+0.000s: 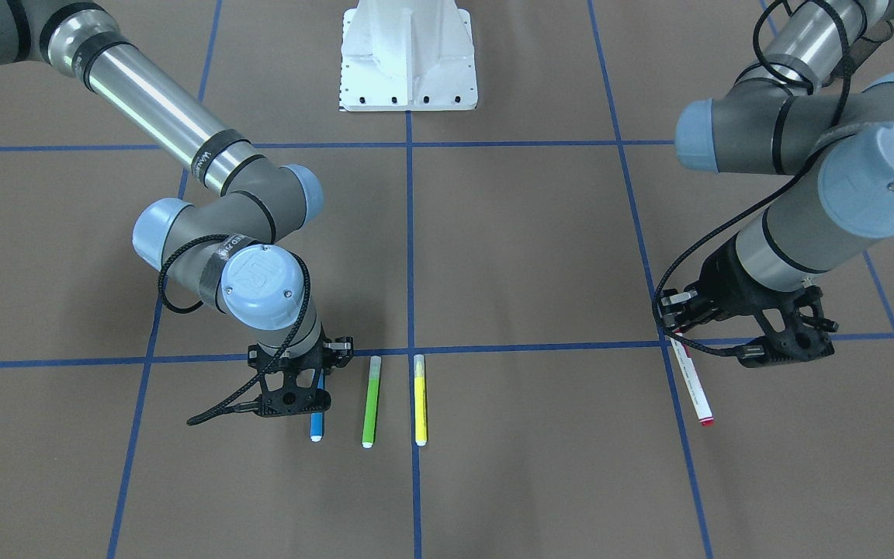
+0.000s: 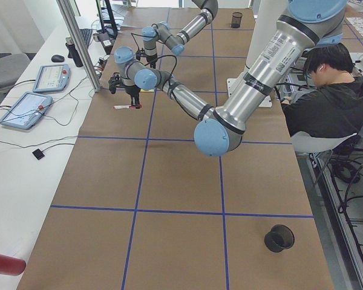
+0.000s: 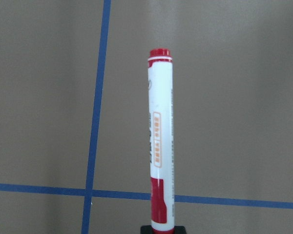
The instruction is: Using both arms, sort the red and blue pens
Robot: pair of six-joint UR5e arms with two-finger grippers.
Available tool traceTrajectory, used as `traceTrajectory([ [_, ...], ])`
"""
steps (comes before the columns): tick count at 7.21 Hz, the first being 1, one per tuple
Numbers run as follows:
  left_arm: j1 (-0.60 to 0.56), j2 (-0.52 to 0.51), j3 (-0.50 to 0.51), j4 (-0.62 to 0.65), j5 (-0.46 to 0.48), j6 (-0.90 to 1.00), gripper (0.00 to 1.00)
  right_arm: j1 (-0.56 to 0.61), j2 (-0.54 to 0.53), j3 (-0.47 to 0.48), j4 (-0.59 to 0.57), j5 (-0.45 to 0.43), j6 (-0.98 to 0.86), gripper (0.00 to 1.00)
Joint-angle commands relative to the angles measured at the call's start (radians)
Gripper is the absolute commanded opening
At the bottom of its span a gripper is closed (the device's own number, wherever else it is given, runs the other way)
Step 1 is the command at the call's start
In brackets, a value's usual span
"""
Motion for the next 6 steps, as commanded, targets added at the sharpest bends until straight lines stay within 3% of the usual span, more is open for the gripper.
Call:
traceTrajectory([
  [1, 0.000, 0.000, -0.002, 0.000, 0.000, 0.000, 0.00, -0.003, 0.000, 0.000, 0.000, 0.000, 0.000, 0.52],
  [4, 0.000, 0.000, -0.002, 0.000, 0.000, 0.000, 0.00, -0.004, 0.001, 0.000, 0.000, 0.000, 0.002, 0.43],
  [5, 0.000, 0.000, -0.002, 0.000, 0.000, 0.000, 0.00, -0.003, 0.004, 0.002, 0.001, 0.000, 0.005, 0.34],
  [6, 0.000, 0.000, -0.003, 0.000, 0.000, 0.000, 0.00, -0.003, 0.004, 0.003, 0.002, 0.000, 0.011, 0.06],
])
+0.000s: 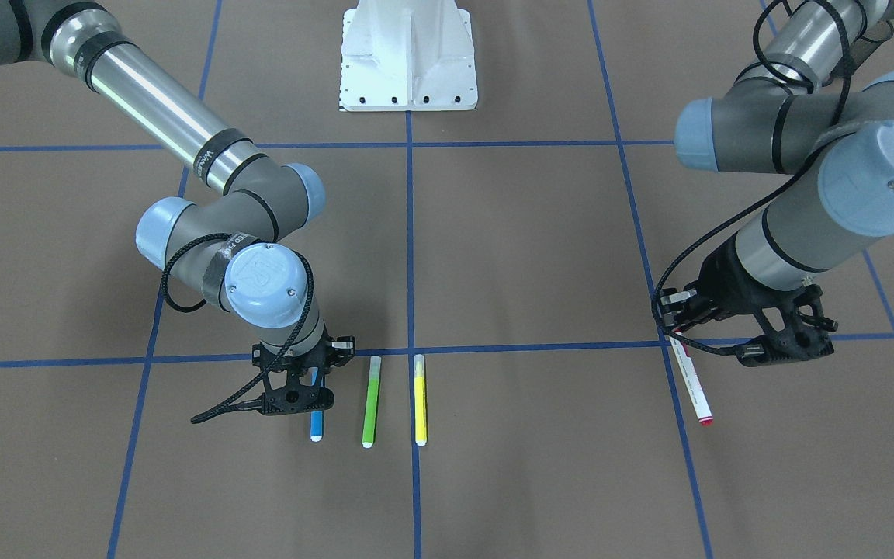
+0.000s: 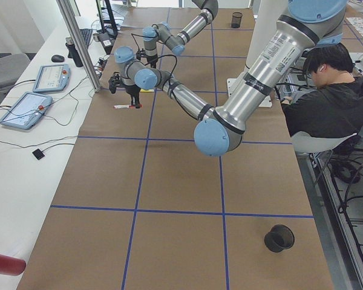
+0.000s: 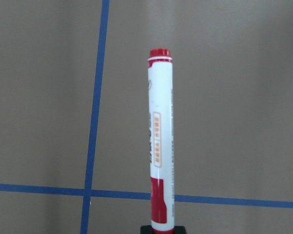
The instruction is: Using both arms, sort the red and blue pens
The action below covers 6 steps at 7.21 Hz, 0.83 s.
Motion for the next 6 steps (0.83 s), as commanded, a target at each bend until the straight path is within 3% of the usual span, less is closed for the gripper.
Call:
traceTrajectory([
  [1, 0.000, 0.000, -0.001, 0.001, 0.000, 0.000, 0.00, -0.001, 0.001, 0.006, 0.001, 0.000, 0.009, 0.00],
  [6, -0.005, 0.002, -0.004, 0.002, -0.002, -0.002, 0.00, 0.033, -0.003, 0.078, -0.030, -0.005, 0.011, 0.00],
])
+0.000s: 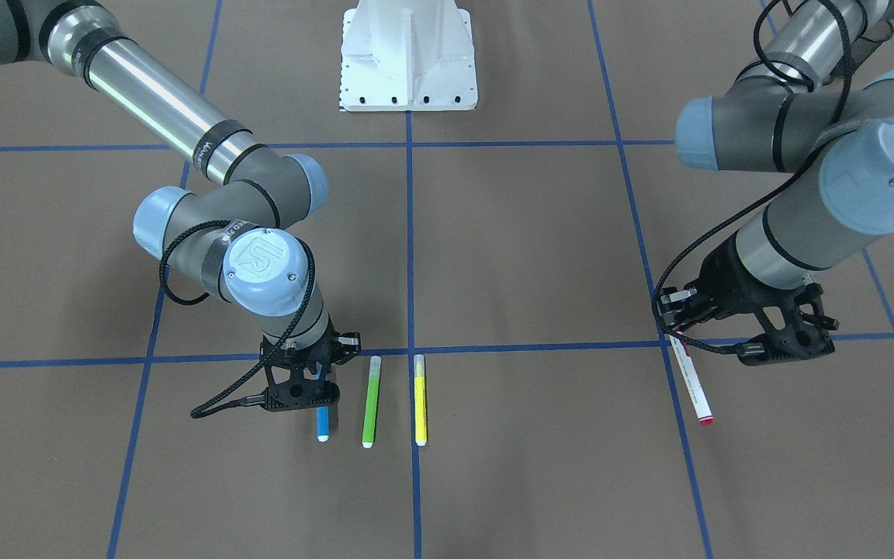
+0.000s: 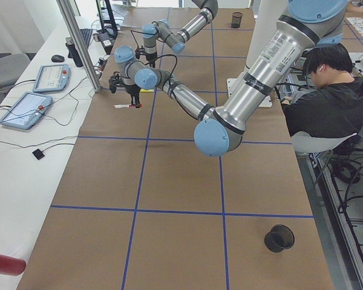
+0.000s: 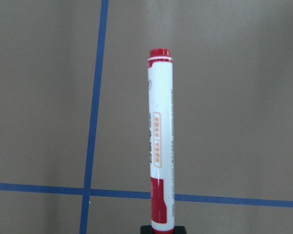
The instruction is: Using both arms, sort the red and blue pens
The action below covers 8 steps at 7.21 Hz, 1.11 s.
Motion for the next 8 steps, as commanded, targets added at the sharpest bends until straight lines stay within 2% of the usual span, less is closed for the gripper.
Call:
traceTrajectory([
  [1, -0.030, 0.009, -0.005, 0.000, 0.003, 0.015, 0.00, 0.054, -0.017, 0.053, -0.074, -0.015, -0.029, 0.00],
  [3, -0.080, 0.056, -0.017, 0.002, 0.005, 0.135, 0.00, 0.116, -0.094, 0.113, -0.140, -0.035, -0.218, 0.00],
  [6, -0.151, 0.130, -0.048, 0.006, 0.038, 0.336, 0.00, 0.240, -0.235, 0.148, -0.148, -0.050, -0.477, 0.00],
  [7, -0.171, 0.163, -0.060, 0.018, 0.041, 0.420, 0.00, 0.290, -0.305, 0.227, -0.224, -0.059, -0.606, 0.00],
  [8, -0.197, 0.171, -0.076, 0.050, 0.072, 0.474, 0.00, 0.323, -0.327, 0.292, -0.339, -0.128, -0.758, 0.00],
])
